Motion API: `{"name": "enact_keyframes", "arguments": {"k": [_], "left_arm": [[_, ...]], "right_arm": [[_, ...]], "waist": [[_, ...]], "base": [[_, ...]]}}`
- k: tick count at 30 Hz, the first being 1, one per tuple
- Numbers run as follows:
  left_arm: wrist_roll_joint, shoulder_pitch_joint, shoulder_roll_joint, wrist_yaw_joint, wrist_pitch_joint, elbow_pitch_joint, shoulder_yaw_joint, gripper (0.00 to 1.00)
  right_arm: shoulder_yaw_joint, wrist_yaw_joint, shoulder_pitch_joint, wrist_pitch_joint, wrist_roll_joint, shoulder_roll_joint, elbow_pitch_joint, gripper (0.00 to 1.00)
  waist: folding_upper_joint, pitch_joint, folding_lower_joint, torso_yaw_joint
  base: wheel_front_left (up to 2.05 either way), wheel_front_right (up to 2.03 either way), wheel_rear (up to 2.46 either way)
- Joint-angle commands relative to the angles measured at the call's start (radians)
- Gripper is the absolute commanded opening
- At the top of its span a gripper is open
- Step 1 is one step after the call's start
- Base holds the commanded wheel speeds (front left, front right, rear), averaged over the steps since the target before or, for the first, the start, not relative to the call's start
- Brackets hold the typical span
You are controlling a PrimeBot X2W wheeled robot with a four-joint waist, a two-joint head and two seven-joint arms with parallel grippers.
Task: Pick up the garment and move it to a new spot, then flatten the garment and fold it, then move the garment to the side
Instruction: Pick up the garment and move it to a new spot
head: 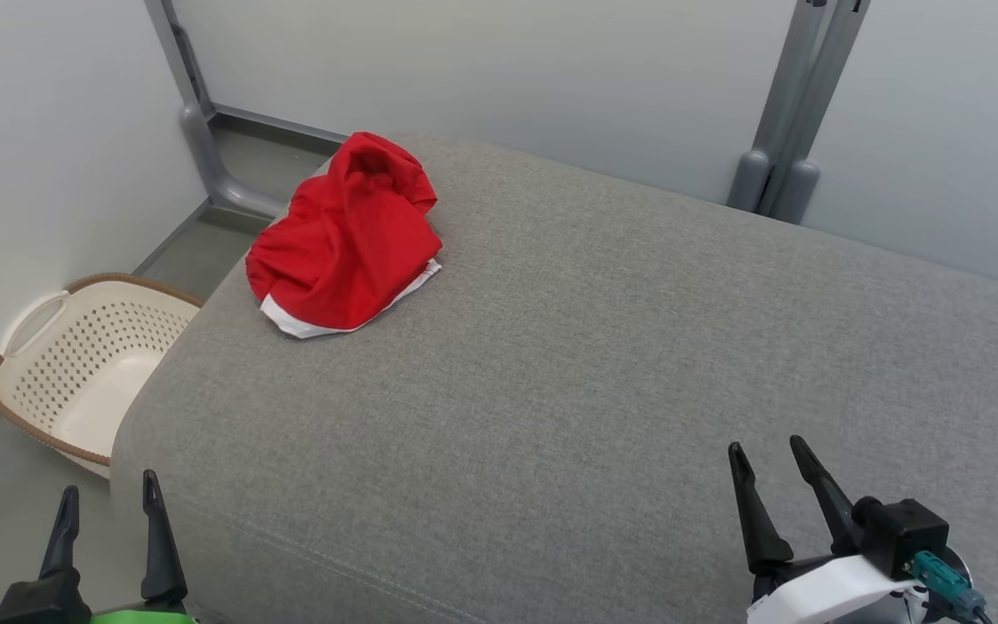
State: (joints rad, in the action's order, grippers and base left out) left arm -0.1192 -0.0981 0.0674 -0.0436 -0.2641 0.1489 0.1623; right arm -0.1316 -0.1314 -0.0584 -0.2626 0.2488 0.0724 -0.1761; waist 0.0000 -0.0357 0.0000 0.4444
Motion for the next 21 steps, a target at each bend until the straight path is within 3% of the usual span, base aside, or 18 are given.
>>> {"name": "enact_keyframes", "arguments": {"k": [1, 12, 21], "left_arm": [[-0.002, -0.016, 0.004, 0.003, 0.0, -0.002, 0.006, 1.0], [-0.001, -0.017, 0.004, -0.003, 0.0, -0.001, 0.02, 1.0], [-0.004, 0.017, -0.001, -0.001, 0.0, 0.012, 0.023, 1.0]], "right_arm": [[-0.001, 0.002, 0.007, -0.003, 0.004, 0.0, -0.003, 1.0], [-0.015, 0.002, 0.01, -0.003, 0.006, 0.006, -0.009, 1.0], [-0.028, 0.002, 0.022, -0.003, 0.008, 0.022, -0.011, 1.0]], "waist": [[0.0, 0.002, 0.0, 0.016], [0.0, 0.008, 0.0, 0.041], [0.0, 0.022, 0.0, 0.017]], "base": [[0.0, 0.0, 0.0], [0.0, 0.0, 0.0], [0.0, 0.0, 0.0]]}}
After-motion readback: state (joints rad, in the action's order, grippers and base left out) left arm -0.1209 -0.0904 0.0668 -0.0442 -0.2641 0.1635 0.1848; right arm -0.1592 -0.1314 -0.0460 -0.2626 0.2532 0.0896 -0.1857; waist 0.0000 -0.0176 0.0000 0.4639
